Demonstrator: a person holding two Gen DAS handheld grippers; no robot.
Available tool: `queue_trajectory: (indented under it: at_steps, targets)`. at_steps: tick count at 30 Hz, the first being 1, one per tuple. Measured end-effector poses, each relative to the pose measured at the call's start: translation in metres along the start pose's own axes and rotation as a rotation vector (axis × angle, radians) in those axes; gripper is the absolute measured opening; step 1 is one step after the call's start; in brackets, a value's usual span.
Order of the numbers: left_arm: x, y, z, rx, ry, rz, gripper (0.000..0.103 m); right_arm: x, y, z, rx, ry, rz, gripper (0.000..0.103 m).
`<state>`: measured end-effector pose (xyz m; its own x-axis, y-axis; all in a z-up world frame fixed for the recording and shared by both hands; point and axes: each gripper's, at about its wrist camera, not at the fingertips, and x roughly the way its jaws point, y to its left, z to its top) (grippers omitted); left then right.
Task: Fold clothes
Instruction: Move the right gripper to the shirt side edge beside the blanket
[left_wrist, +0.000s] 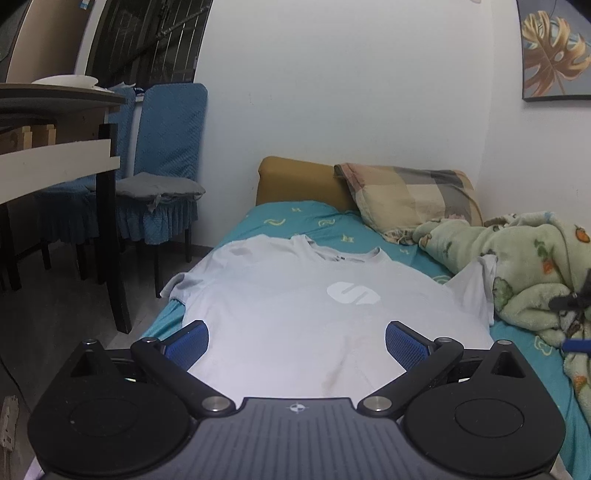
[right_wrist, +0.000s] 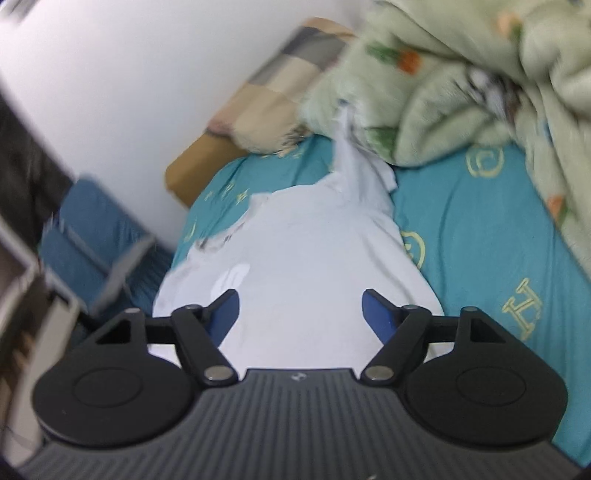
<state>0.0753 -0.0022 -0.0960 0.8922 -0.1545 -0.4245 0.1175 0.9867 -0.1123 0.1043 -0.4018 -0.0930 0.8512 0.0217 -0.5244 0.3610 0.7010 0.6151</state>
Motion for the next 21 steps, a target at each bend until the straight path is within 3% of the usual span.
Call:
queue_trajectory:
  at_steps: [3,6,11,16,21]
  targets:
    - [0.010,-0.001,-0.003,-0.001,0.033,0.000,0.103,0.029,-0.028,0.025,0.107,-0.025,-0.058,0.057]
    - [0.023,-0.003,-0.006,-0.001,0.060,-0.013,0.103,0.070,-0.069,0.042,0.263,-0.010,-0.092,0.057]
    - [0.045,-0.008,-0.017,0.009,0.094,-0.062,0.103,0.132,-0.118,0.054,0.345,-0.044,-0.105,0.043]
    - [0.069,-0.005,-0.023,-0.085,0.112,-0.180,0.103,0.185,-0.124,0.070,0.244,-0.058,-0.078,0.035]
    - [0.084,-0.001,-0.029,-0.138,0.128,-0.239,0.103,0.221,-0.116,0.074,0.162,-0.070,-0.044,0.030]
